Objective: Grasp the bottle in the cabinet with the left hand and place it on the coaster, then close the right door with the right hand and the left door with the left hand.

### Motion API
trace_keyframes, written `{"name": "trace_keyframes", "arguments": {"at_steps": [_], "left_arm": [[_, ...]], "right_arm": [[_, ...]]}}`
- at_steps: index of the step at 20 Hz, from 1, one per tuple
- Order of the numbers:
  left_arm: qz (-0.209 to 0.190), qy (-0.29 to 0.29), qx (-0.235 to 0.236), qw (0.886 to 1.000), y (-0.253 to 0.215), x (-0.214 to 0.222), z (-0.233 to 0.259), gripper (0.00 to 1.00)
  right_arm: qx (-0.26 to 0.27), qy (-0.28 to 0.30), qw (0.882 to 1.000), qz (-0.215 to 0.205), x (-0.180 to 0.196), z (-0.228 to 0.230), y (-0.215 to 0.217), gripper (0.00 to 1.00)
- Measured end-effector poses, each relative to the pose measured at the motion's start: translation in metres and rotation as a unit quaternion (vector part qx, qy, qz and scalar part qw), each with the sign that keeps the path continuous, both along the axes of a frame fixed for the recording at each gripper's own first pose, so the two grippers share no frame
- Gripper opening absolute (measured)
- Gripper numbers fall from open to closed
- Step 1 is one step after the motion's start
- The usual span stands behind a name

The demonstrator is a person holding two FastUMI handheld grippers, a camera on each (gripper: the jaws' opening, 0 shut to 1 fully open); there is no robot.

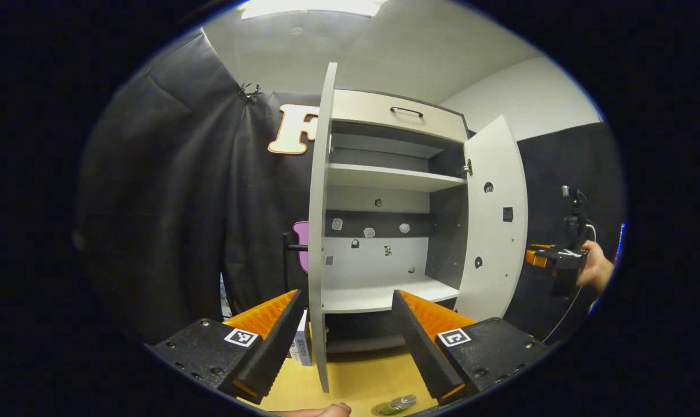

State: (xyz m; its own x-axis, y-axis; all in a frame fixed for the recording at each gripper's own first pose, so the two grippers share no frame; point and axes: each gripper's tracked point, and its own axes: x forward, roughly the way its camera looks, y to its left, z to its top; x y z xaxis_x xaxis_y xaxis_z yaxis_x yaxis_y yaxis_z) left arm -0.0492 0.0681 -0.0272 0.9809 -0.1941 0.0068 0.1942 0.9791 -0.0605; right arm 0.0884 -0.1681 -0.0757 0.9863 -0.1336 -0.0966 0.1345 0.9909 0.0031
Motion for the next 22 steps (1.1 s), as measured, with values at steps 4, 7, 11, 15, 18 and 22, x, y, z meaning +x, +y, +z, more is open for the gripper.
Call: {"name": "trace_keyframes", "arguments": {"at_steps": [4,7,11,15,18,22], "left_arm": [[0.003,0.006,0.011,1.0,0.011,-0.007,-0.001,0.94],[0.024,0.002,0.024,0.999,0.025,-0.015,-0.002,0.97],[0.021,0.008,0.027,0.999,0.026,-0.025,-0.007,0.96],[0.032,0.017,0.027,0.999,0.036,-0.023,-0.011,0.96],[0.031,0.026,0.013,0.999,0.036,-0.019,-0.014,0.96],[0.039,0.024,0.016,0.999,0.043,-0.009,-0.012,0.97]], "right_arm": [[0.006,0.001,1.0,-0.004,-0.002,0.0,0.016,0.65],[0.013,0.001,1.0,0.017,0.001,-0.001,0.033,0.65],[-0.003,-0.002,1.0,0.016,0.002,0.002,0.039,0.65],[0.002,0.0,1.0,0.016,0.003,0.001,0.042,0.65],[0.015,0.003,0.999,0.029,0.008,0.0,0.062,0.65],[0.02,-0.019,0.999,0.026,0.016,0.014,0.072,0.77]]}}
